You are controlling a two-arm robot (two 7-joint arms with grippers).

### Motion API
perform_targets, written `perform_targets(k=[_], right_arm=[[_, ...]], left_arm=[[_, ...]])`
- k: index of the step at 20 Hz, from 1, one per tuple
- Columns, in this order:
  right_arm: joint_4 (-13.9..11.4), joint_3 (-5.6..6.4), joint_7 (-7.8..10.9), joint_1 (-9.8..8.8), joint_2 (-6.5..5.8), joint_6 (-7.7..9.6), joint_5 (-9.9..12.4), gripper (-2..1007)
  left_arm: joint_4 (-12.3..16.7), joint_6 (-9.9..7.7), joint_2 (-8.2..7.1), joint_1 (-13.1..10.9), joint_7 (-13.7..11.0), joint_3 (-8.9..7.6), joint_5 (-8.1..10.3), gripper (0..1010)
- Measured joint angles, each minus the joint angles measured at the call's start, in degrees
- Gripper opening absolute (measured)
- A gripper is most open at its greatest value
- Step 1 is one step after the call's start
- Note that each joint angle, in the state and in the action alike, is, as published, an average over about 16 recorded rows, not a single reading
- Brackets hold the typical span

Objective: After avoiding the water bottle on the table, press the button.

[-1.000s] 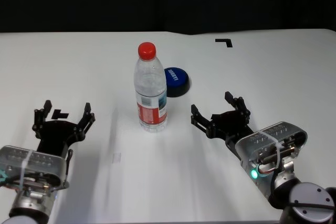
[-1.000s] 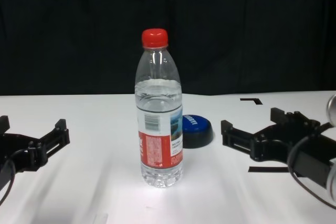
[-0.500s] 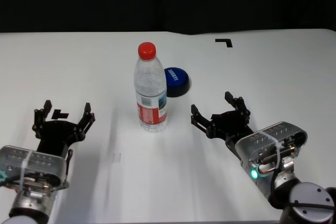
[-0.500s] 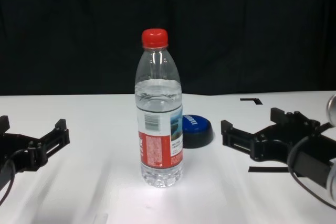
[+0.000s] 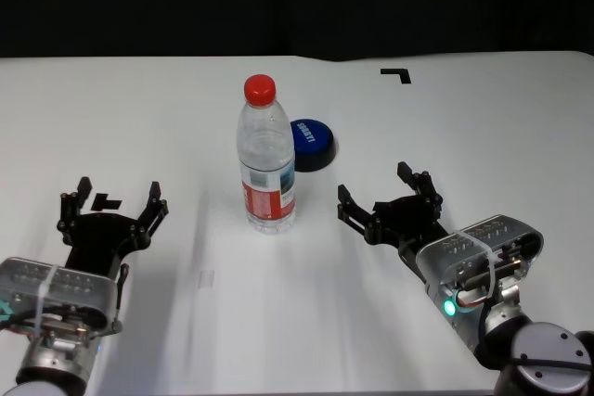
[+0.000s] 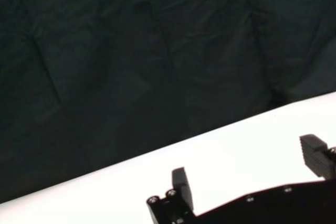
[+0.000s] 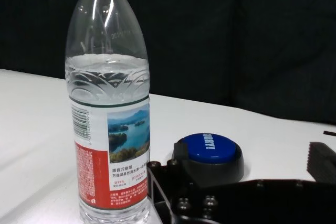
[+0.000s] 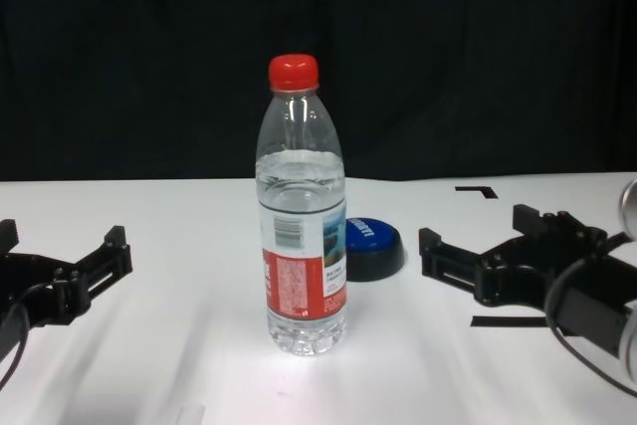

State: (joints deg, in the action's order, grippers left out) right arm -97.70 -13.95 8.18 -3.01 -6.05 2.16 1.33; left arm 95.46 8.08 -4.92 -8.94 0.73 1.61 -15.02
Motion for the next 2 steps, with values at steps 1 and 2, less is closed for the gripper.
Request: perform_targets(k=[1,2], right_arm=[[0.0,0.0,0.0,0.0,0.0,0.0,0.0,1002],[0.0,0.0,0.0,0.0,0.0,0.0,0.0,1002]], left_arm=[[0.0,0.0,0.0,0.0,0.0,0.0,0.0,1003],[0.0,0.0,0.0,0.0,0.0,0.0,0.0,1003]])
